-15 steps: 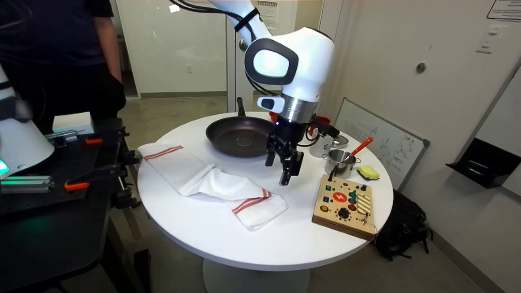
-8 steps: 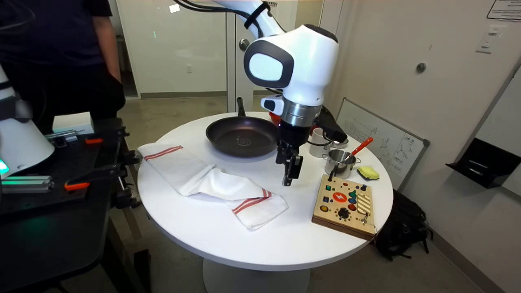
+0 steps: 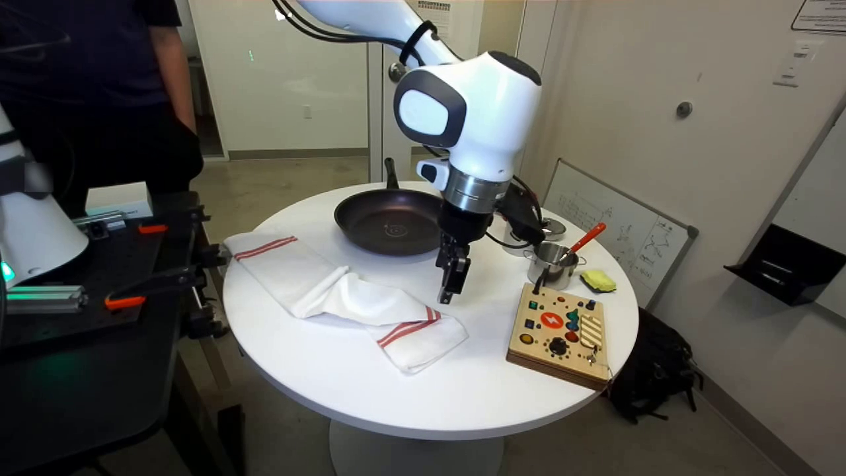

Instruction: Pick up the kitchen towel and wipe the pan

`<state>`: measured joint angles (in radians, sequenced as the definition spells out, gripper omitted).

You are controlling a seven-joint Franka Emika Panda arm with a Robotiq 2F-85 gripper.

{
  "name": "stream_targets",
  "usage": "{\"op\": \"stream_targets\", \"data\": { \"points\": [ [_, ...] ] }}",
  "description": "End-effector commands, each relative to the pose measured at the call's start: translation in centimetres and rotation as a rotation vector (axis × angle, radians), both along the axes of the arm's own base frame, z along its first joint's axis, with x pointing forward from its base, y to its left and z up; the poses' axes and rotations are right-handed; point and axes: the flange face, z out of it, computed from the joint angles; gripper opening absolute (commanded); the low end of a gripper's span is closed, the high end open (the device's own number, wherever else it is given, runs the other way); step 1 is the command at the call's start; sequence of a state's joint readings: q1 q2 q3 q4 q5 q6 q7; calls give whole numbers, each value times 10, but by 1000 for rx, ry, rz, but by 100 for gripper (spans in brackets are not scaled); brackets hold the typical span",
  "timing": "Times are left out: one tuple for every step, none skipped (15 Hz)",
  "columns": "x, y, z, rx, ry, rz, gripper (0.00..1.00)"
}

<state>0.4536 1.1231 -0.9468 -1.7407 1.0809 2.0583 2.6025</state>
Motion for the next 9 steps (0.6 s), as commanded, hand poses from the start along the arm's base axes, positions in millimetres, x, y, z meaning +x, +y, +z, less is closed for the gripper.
{"op": "stream_targets", "data": {
  "points": [
    [5, 9, -5, -18, 20, 1, 100],
    [5, 11, -7, -13, 24, -3, 100],
    [5, 12, -8, -22, 8, -18, 100],
    [5, 12, -10, -21, -8, -31, 100],
    [3, 11, -12, -21, -12, -48, 100],
    [0, 7, -14, -29, -17, -64, 100],
    [-4, 4, -16, -36, -24, -78, 100],
    [-8, 0, -17, -47, -29, -94, 100],
    [-10, -4, -19, -46, -28, -105, 100]
  ]
}}
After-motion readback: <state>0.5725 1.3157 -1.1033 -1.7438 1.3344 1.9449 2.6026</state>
